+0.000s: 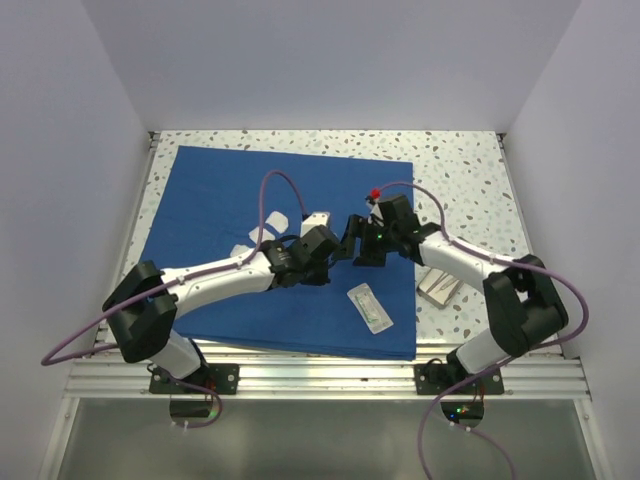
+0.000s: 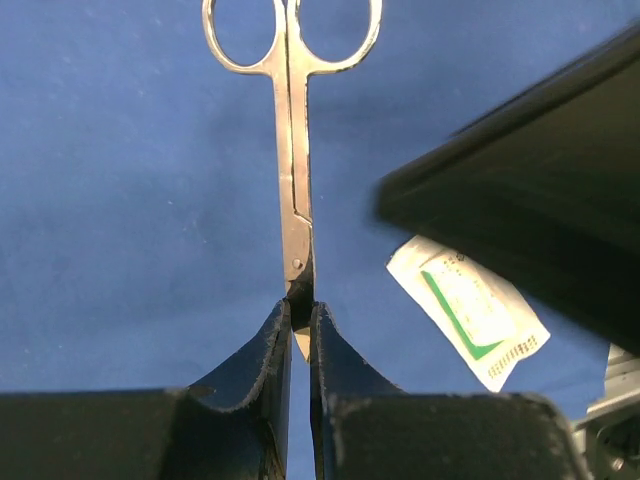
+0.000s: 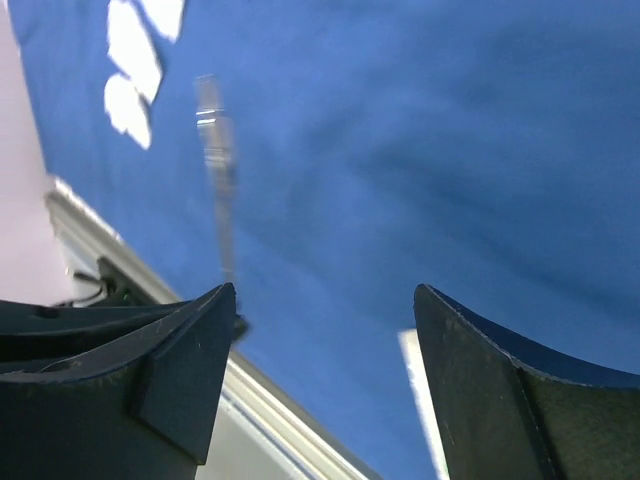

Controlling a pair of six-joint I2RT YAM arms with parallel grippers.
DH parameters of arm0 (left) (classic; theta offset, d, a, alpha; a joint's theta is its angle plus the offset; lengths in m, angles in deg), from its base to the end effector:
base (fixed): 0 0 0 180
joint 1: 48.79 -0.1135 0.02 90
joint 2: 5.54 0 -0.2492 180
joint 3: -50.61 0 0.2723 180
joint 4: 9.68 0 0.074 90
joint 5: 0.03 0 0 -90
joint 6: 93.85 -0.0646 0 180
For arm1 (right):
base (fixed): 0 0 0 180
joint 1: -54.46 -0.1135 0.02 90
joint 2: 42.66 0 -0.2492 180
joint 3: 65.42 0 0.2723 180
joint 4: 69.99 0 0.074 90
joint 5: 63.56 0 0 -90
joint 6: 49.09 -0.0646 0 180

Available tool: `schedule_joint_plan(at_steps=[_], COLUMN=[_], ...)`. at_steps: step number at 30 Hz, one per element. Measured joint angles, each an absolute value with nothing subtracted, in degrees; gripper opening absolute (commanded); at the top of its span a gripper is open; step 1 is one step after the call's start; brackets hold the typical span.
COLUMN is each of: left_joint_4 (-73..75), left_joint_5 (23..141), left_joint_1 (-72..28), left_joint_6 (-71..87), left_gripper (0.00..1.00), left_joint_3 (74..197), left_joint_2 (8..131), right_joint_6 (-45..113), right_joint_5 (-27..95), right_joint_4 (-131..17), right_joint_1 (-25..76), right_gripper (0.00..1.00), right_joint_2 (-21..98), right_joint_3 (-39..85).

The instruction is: Prepare the surgical pack

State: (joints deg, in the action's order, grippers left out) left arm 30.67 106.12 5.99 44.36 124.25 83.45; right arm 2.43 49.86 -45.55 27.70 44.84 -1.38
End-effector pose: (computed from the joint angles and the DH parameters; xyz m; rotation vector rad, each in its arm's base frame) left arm 0.2193 -0.2795 0.1782 0.0344 2.5301 -0.3872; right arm 0.2994 0.1797 0.1552 0.0583 2.5701 0.9790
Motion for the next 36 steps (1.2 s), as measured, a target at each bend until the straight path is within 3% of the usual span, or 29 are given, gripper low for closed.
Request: schedule_joint_plan(at_steps=[8,12,15,16,18,22,23,27,36], left_joint_4=[28.5,27.5,26.3,25.7,24.4,22.1,21.6,20.2,19.8], left_joint_5=[102.9,101.6,100.1,99.6,98.3,97.3,96.9,95.7,92.9], left_joint_1=[6.0,6.0,6.0,6.0,6.0,5.8,5.7,5.3,2.1], left_joint_6=[42.3,41.8,41.4,41.3,41.0,39.5,39.1,38.4,37.0], left_gripper=[0.00,0.00,0.00,0.00,0.00,0.68,0.74,0.84,0.81], left_joint_3=[120.2,119.7,119.6,119.3,118.5,117.2,116.6,113.8,112.9], left_joint_2=[81.2,80.0,79.1,78.6,77.6,76.5,75.7,70.3,67.0], right_joint_6=[-3.0,-4.1,-4.4,-4.5,-6.7,-5.2,-4.5,-1.9,7.2], right_joint_5=[48.9,47.8,46.8,46.6,47.2,45.2,44.3,41.0,24.2], right_joint_4=[-49.8,-50.5,-50.8,-50.8,-51.2,-49.4,-48.2,-42.2,-23.2], right_joint_1=[19.9,19.0,18.5,18.4,18.2,17.6,18.0,23.2,44.9], right_gripper=[0.72,0.65,0.42,0.00,0.00,0.00,0.00,0.00,0.00], right_joint_2=[48.6,50.7,52.1,52.3,52.5,51.9,51.6,47.8,33.6], right_joint_3=[-0.8,0.7,1.5,1.7,2.1,3.9,3.9,3.0,1.6])
